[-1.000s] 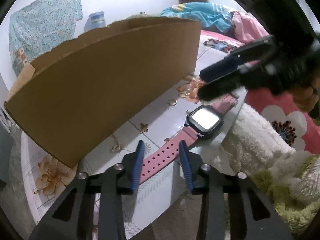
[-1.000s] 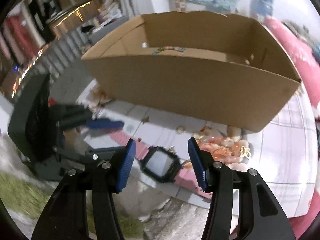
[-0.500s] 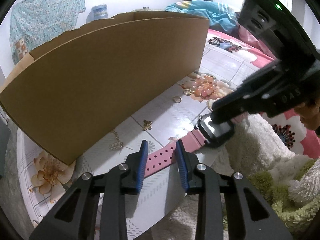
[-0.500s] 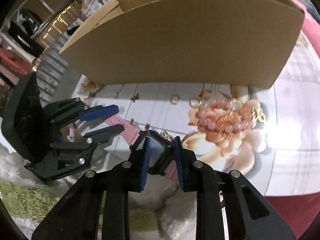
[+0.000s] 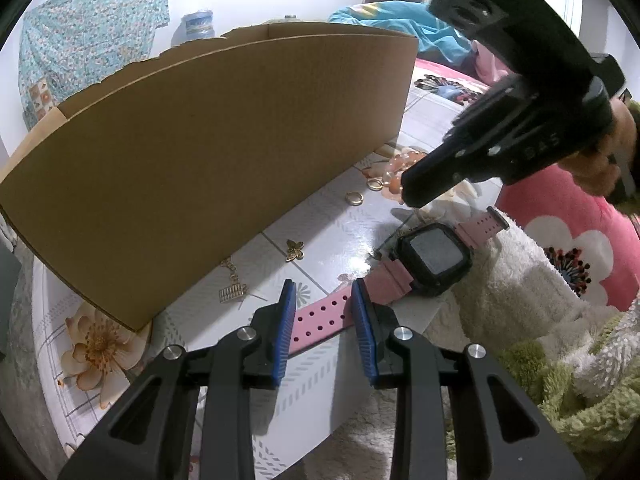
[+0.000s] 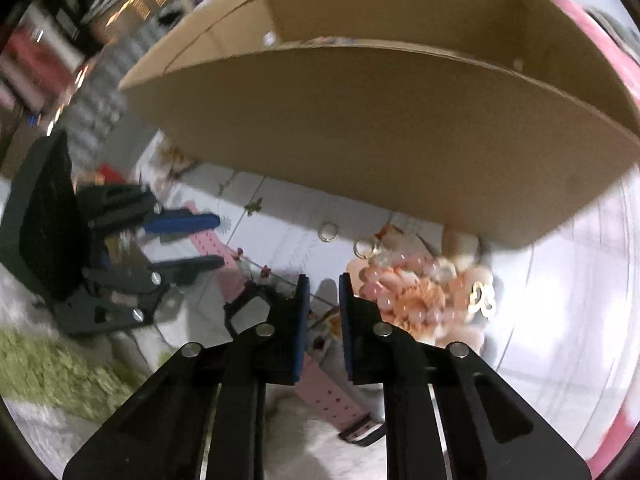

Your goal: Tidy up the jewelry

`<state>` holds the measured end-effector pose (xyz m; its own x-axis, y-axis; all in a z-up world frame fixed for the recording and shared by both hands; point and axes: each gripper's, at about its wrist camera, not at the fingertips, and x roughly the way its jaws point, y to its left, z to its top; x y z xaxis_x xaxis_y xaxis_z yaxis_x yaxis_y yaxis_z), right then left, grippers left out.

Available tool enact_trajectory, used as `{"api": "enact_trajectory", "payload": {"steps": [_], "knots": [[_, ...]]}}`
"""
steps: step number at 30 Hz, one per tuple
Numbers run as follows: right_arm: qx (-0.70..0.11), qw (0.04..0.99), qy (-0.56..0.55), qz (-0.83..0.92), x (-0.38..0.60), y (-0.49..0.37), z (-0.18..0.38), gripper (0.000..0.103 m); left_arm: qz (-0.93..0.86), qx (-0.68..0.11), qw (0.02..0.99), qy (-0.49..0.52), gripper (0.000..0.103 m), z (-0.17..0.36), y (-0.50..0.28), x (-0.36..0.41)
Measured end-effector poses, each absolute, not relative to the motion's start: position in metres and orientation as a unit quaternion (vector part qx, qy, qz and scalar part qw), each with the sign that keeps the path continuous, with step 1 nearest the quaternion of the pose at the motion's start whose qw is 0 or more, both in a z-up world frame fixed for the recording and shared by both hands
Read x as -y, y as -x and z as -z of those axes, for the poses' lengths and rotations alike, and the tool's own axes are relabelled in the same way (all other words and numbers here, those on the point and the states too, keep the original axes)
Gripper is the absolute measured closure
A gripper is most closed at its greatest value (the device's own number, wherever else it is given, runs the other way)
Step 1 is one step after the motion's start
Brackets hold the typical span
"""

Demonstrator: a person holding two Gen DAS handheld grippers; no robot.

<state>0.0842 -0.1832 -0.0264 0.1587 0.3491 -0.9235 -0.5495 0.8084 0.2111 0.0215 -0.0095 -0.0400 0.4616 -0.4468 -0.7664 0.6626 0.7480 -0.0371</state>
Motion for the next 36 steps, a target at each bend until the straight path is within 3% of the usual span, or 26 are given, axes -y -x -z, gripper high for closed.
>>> {"api": "enact_trajectory", "payload": {"steps": [13,24,36], "knots": [[-0.590,0.665,0.230,-0.397,0.148,-0.093,0.042,0.099,0.329,-0.399,0.846,-0.132,0.075,0.042,-0.021,0.009],[-0.593,0.624,0.272,-0.431,0.141,-0.093,0.043,0.099,0.326,-0.399,0.848,-0.127,0.075,0.042,-0.020,0.011],[-0.562,0.661,0.317,-0.382,0.151,-0.095,0.028,0.102,0.327,-0.396,0.849,-0.126,0.075,0.044,-0.019,0.012]]}}
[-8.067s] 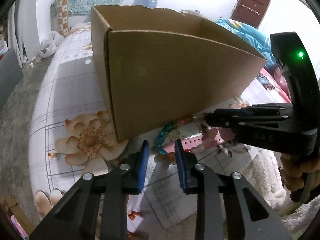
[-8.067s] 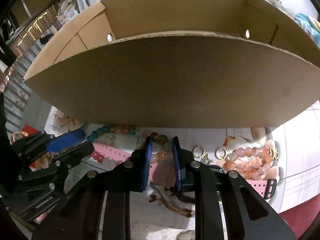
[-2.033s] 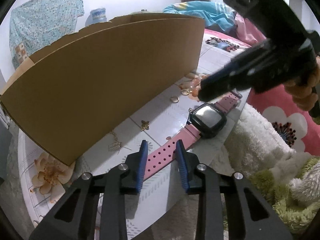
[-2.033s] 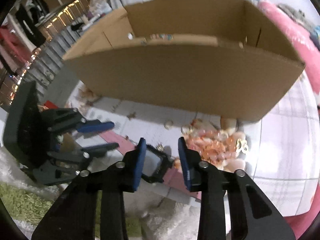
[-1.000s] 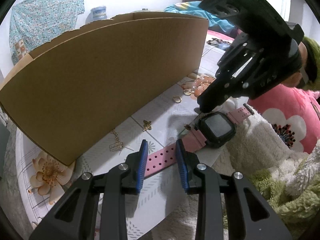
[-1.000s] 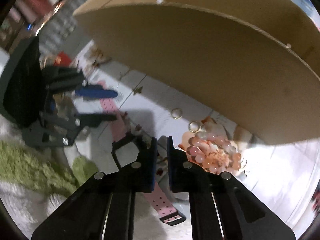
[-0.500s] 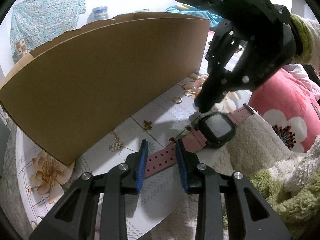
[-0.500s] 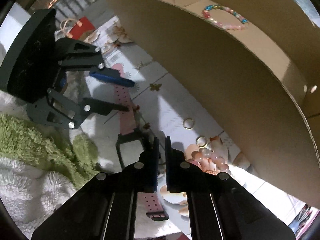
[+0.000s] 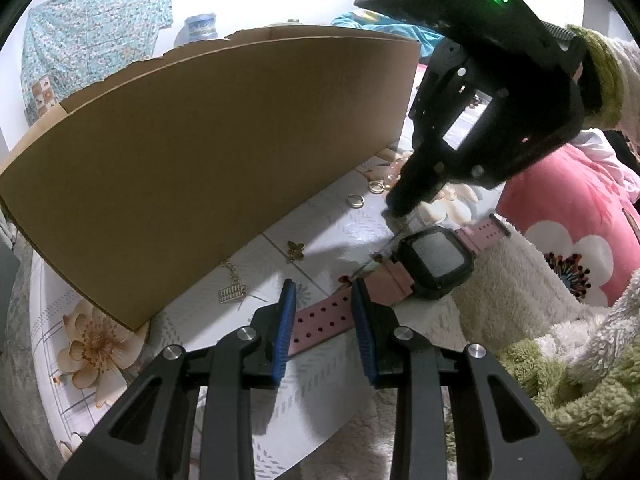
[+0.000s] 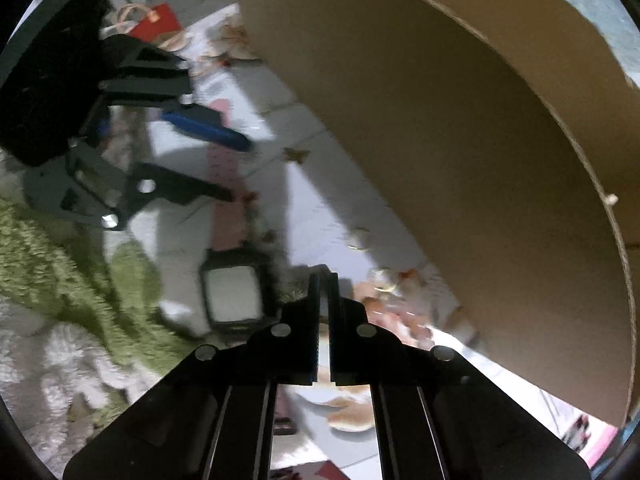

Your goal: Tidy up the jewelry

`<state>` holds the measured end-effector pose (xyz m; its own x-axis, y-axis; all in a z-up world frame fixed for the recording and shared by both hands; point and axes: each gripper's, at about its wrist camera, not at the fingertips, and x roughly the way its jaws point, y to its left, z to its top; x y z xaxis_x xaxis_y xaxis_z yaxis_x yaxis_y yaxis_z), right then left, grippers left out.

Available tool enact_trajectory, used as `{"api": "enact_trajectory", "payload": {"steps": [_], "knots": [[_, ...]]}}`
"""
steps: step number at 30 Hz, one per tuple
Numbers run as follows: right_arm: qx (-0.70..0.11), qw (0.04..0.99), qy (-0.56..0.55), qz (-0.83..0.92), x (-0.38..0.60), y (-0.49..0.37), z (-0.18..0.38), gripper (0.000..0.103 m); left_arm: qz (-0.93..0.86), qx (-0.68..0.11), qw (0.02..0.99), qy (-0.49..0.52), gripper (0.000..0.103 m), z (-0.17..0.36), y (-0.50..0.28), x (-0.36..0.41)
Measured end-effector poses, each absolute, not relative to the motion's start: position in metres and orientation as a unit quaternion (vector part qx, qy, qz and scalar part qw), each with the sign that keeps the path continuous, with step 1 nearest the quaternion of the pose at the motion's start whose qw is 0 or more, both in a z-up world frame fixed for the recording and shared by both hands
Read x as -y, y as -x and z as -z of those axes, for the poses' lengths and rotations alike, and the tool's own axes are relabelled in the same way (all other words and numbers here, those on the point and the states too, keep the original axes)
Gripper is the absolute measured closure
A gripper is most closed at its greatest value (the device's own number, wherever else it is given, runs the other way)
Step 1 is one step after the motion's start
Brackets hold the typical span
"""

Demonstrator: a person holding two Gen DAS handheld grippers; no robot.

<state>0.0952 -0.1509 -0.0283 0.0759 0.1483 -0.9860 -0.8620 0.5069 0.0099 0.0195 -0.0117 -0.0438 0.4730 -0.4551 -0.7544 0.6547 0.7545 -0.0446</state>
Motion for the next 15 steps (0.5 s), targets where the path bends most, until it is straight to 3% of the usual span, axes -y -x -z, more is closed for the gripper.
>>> {"api": "enact_trajectory", "payload": {"steps": [15], "knots": [[-0.565,0.638,0.312,-0.420,0.156,-0.090,-0.005,0.101,0.328,-0.394,0.849,-0.126,0.075,0.043,-0.021,0.009]]}}
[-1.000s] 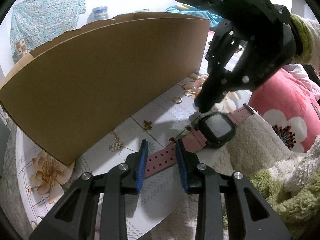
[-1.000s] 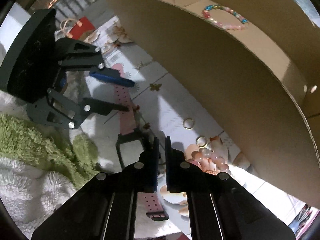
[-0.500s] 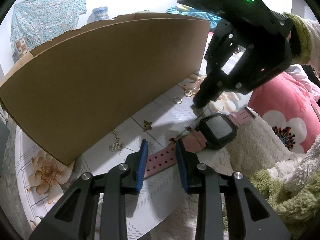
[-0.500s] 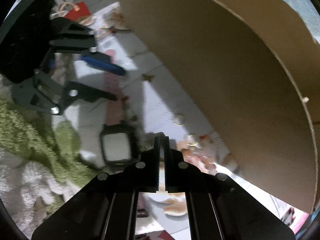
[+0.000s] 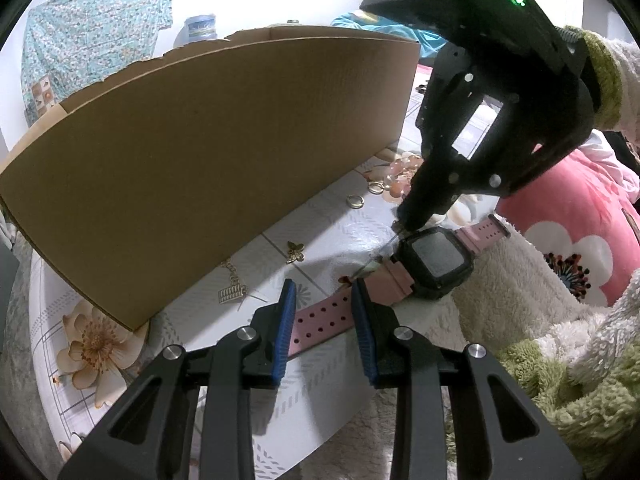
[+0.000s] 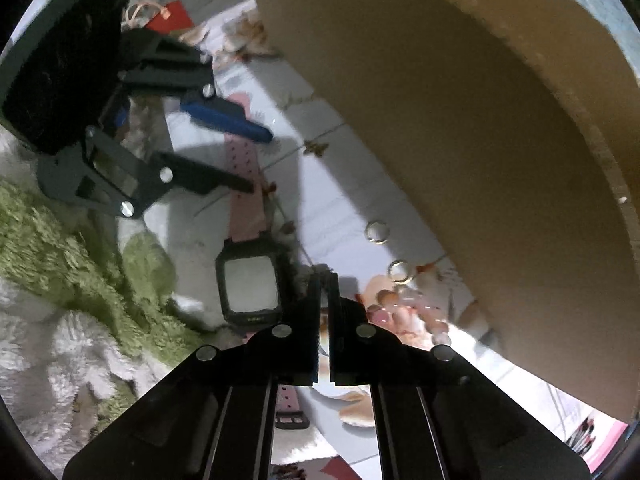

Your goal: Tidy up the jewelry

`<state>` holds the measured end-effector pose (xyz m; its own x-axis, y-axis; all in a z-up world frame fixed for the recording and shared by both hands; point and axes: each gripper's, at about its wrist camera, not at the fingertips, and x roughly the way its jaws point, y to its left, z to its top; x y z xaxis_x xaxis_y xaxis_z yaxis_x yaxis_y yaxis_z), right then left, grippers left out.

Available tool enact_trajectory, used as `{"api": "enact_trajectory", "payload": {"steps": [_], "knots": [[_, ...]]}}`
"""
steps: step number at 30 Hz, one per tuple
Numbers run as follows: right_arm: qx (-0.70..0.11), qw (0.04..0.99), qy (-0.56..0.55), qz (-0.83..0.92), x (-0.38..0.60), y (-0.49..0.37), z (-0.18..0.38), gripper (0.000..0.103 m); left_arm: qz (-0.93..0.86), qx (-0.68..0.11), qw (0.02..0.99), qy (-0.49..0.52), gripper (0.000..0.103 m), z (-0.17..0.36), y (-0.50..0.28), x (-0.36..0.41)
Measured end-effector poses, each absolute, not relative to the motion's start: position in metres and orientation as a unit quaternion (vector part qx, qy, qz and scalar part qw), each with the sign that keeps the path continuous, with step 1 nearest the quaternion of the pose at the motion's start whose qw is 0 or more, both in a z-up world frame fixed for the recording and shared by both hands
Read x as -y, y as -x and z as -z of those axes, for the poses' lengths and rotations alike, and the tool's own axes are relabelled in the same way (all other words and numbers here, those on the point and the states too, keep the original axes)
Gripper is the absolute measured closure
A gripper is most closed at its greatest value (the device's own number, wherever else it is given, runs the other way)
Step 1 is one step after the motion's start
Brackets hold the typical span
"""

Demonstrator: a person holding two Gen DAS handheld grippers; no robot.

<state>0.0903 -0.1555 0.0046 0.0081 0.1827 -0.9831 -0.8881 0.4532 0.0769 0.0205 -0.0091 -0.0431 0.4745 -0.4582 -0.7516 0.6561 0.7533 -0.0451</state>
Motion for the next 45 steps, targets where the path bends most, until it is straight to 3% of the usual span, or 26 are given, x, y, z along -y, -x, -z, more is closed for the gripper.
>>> {"api": "enact_trajectory", "payload": {"steps": [4,11,16,23,28,35,45], "knots": [[-0.552,0.670,0.324,-0.376,0.165,-0.103,-0.013,0.100,0.327,-0.395,0.849,-0.125,0.075,0.044,-0.021,0.010],[-0.532,0.731,0.237,-0.356,0.194,-0.102,-0.053,0.096,0.327,-0.393,0.850,-0.124,0.075,0.043,-0.021,0.010],[-0.522,0.764,0.183,-0.333,0.222,-0.078,-0.078,0.077,0.328,-0.390,0.851,-0.124,0.075,0.044,-0.021,0.011],[-0.525,0.764,0.210,-0.311,0.223,-0.062,-0.053,0.077,0.328,-0.385,0.854,-0.127,0.075,0.044,-0.018,0.011],[-0.544,0.724,0.223,-0.359,0.197,-0.076,-0.026,0.090,0.325,-0.383,0.855,-0.127,0.075,0.044,-0.017,0.012],[-0.553,0.655,0.310,-0.412,0.170,-0.065,-0.009,0.099,0.321,-0.385,0.856,-0.125,0.075,0.044,-0.015,0.013],[-0.532,0.671,0.332,-0.395,0.177,-0.075,-0.010,0.101,0.322,-0.384,0.856,-0.124,0.075,0.043,-0.015,0.012]]}}
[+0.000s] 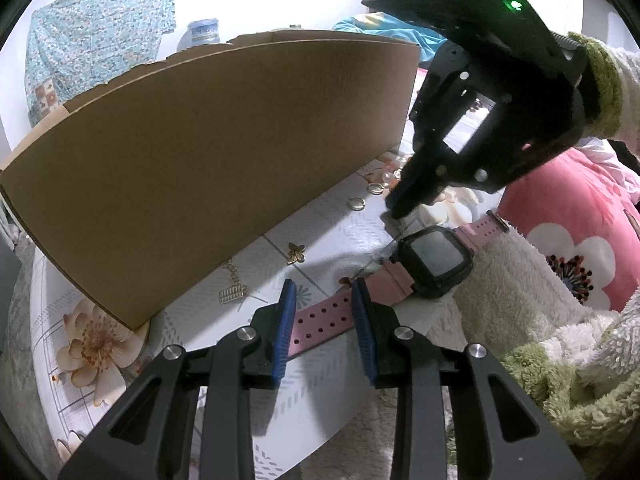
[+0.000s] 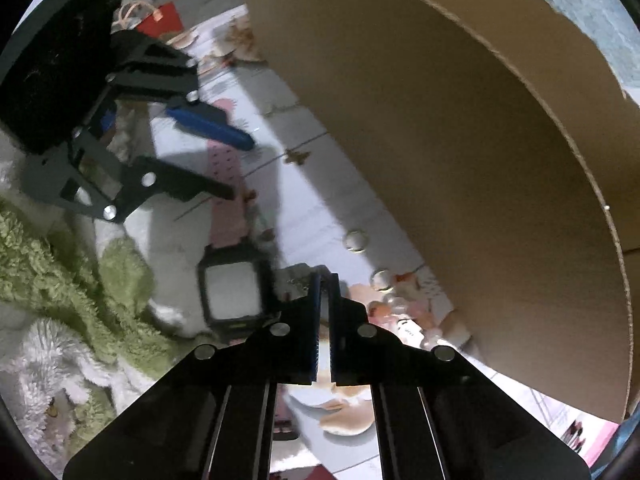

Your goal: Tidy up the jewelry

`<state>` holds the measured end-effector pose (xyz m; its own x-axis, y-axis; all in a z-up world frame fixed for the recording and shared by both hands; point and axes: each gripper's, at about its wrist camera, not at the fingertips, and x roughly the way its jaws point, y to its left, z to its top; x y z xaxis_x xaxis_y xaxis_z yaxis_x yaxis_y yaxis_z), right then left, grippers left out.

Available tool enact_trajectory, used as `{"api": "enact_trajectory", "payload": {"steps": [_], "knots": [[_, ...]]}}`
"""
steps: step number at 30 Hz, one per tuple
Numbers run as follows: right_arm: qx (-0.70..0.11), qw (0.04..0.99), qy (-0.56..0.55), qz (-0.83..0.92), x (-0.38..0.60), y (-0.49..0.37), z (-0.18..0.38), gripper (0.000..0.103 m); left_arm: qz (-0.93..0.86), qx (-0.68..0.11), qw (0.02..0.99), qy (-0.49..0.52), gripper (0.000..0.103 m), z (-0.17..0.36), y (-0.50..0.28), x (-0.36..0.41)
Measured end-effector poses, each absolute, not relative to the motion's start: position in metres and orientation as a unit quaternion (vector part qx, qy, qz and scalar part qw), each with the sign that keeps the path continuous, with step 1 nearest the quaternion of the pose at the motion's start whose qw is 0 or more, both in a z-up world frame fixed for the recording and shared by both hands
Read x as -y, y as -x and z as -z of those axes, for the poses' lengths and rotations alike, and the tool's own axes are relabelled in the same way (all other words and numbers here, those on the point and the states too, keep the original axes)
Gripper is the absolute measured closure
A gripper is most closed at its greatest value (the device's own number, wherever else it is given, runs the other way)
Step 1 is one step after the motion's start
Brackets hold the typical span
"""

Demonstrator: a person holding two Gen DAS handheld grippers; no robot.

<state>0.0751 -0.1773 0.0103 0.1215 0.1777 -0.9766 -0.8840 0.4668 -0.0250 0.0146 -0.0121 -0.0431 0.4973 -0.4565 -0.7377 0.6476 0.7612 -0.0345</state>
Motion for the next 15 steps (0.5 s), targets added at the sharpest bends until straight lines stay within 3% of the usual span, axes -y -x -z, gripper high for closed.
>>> {"api": "enact_trajectory", "payload": {"steps": [8,11,13,15], "knots": [[-0.530,0.708,0.297,-0.360,0.189,-0.086,-0.018,0.102,0.323,-0.384,0.856,-0.124,0.075,0.043,-0.015,0.012],[-0.517,0.736,0.255,-0.354,0.197,-0.085,-0.037,0.097,0.322,-0.384,0.856,-0.125,0.075,0.043,-0.015,0.011],[-0.510,0.752,0.228,-0.350,0.205,-0.082,-0.047,0.080,0.323,-0.383,0.856,-0.125,0.075,0.043,-0.015,0.011],[-0.502,0.770,0.197,-0.342,0.219,-0.070,-0.060,0.070,0.323,-0.384,0.856,-0.125,0.075,0.043,-0.015,0.011]]}}
